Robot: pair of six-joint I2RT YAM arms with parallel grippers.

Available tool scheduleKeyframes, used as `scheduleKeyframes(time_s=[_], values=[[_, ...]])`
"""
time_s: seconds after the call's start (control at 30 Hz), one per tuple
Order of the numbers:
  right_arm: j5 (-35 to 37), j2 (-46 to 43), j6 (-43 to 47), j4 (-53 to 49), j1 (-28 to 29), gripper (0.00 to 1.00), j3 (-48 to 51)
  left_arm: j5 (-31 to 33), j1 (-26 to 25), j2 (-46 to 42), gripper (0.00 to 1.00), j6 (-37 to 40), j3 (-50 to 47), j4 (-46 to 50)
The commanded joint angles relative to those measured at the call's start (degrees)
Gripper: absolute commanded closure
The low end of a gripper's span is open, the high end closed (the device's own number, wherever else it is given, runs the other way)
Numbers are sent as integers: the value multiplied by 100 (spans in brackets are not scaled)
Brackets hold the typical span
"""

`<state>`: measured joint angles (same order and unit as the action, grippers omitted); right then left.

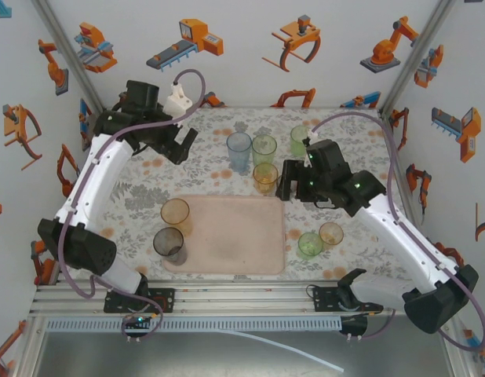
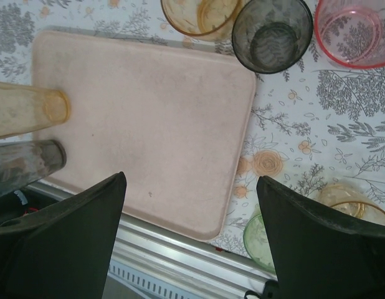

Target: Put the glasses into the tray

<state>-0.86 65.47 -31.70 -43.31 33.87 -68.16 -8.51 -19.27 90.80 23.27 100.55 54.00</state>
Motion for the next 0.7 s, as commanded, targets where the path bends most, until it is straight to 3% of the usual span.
scheduleKeyframes(time_s=[0.0, 0.37, 0.67], values=[[171, 43, -64, -269, 61, 23, -360, -334, -29, 424, 3, -339, 443, 112], [559, 112, -190, -255, 224, 25, -522, -1048, -91, 1877, 3, -749, 1967, 564], [1036, -474, -603, 386, 270, 27, 484, -1220, -247, 2949, 3, -1043, 3171, 658]])
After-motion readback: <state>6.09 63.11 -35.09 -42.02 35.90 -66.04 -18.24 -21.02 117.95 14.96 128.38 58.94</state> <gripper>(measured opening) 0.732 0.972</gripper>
